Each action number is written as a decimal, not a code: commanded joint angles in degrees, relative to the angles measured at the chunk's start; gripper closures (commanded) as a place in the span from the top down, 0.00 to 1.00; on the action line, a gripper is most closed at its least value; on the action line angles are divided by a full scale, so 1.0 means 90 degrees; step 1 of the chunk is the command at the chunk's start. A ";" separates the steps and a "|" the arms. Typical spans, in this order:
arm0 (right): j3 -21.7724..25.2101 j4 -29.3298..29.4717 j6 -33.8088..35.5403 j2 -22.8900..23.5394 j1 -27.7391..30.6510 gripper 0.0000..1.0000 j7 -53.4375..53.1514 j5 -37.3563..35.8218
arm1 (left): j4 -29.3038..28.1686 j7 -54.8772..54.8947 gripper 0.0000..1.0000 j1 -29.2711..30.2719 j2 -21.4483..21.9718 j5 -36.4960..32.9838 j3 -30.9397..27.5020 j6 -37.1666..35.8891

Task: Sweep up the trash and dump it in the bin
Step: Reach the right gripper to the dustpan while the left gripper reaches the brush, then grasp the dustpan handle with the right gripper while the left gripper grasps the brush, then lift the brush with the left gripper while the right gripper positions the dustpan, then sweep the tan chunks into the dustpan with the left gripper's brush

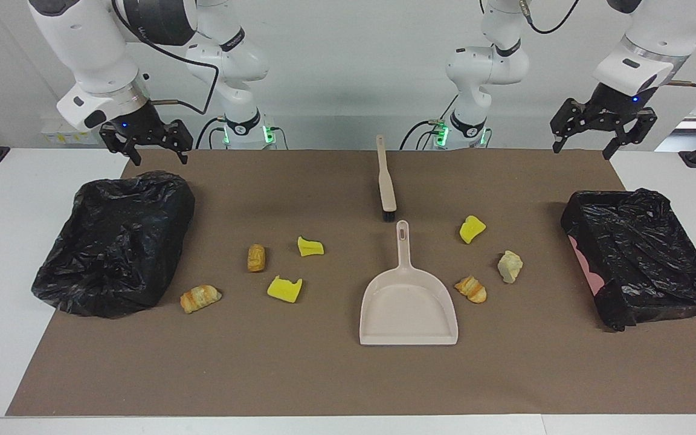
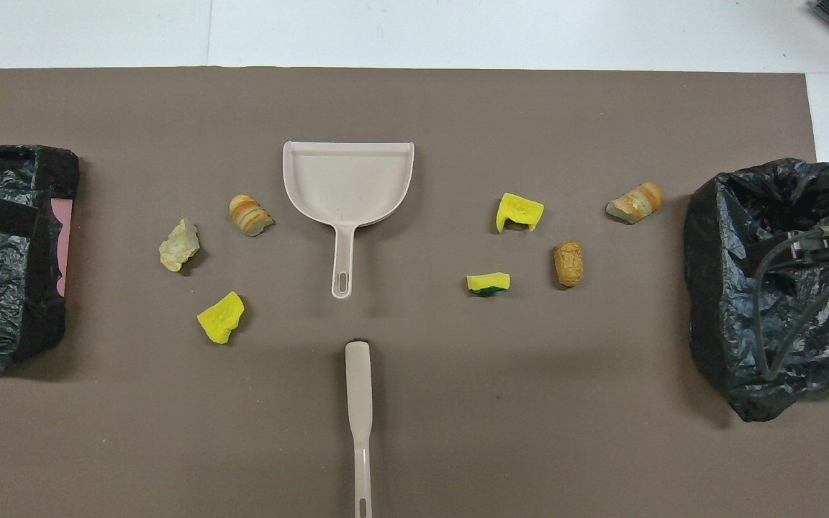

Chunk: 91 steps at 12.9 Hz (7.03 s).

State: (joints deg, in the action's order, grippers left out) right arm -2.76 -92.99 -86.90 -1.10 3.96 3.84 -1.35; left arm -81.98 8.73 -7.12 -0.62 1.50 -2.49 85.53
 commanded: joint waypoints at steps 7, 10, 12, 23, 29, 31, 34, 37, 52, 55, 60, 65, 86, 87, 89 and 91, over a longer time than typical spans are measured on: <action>-0.0035 -0.0157 -0.0237 -0.0131 -0.0049 1.00 -0.0066 0.0471 | -0.2635 -0.1025 1.00 -0.1188 0.1297 0.0019 -0.0026 0.0846; -0.0064 -0.0166 -0.0247 -0.0141 -0.0069 1.00 -0.0076 0.0569 | -0.3973 -0.2099 1.00 -0.2135 0.1679 0.0019 -0.0026 0.1841; -0.0064 -0.0244 -0.0306 -0.0180 -0.0263 1.00 -0.0095 0.0667 | -0.4551 -0.2665 1.00 -0.2643 0.1768 0.0019 -0.0016 0.2360; -0.0074 -0.0049 -0.2130 0.1644 -0.2645 1.00 -0.1617 0.0852 | -0.6799 -0.4680 1.00 -0.5028 0.1524 0.0039 -0.0016 0.4499; -0.0074 0.1021 -0.2708 0.3127 -0.3769 1.00 -0.2310 0.0696 | -0.7034 -0.5022 0.65 -0.5283 0.1407 0.0691 -0.0006 0.4843; -0.0055 0.1841 -0.2650 0.3762 -0.4043 1.00 -0.2729 0.0687 | -0.7005 -0.5032 0.24 -0.5283 0.1397 0.0742 -0.0016 0.4784; -0.0006 0.2701 -0.2669 0.4427 -0.4257 1.00 -0.2985 0.0677 | -0.6781 -0.4954 0.00 -0.5205 0.1290 0.0732 -0.0035 0.4424; 0.0004 0.3193 -0.2718 0.4888 -0.4355 1.00 -0.3044 0.0531 | -0.6586 -0.4925 0.00 -0.4962 0.1289 0.0625 -0.0065 0.3994; -0.0045 0.3125 -0.3021 0.4870 -0.4210 0.00 -0.3542 0.0295 | -0.5795 -0.2125 0.00 -0.1018 0.1379 -0.0830 -0.0104 0.3279; -0.0045 0.2901 -0.2875 0.4441 -0.4170 0.00 -0.3542 0.0316 | -0.5346 -0.1625 0.00 -0.0305 0.0978 -0.0840 -0.0104 0.3562; -0.0045 0.2334 -0.1989 0.3737 -0.3907 0.00 -0.2724 0.0286 | -0.4740 -0.1225 0.00 0.0400 0.0011 -0.0859 -0.0094 0.4119; -0.0045 0.2295 -0.0903 0.3122 -0.3468 0.00 -0.0764 0.0238 | -0.4476 -0.1155 0.00 0.0391 -0.0371 -0.0859 -0.0094 0.4140; -0.0025 -0.0254 -0.2111 0.2173 -0.3564 0.00 0.4681 -0.0240 | -0.4944 -0.0843 0.00 -0.1171 -0.0254 -0.0117 -0.0016 0.4110; -0.0035 -0.0245 -0.2170 0.2232 -0.3710 0.00 0.4526 -0.0541 | -0.4944 -0.0843 0.00 -0.1268 -0.0244 -0.0117 -0.0016 0.4091; -0.0035 -0.0245 -0.2307 0.2369 -0.3750 0.00 0.4290 -0.0602 | -0.4954 -0.0843 0.00 -0.1522 -0.0215 -0.0117 -0.0016 0.4071; -0.0035 -0.0244 -0.2424 0.2408 -0.3750 0.00 0.4299 -0.0612 | -0.4983 -0.0833 0.00 -0.1766 -0.0195 -0.0108 -0.0016 0.4071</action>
State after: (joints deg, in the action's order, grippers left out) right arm -2.68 -94.87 -107.32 20.72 -30.51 43.25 -5.78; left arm -125.64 0.50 -20.57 -3.61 -0.38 -1.83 122.72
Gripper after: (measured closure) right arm 0.674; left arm 0.749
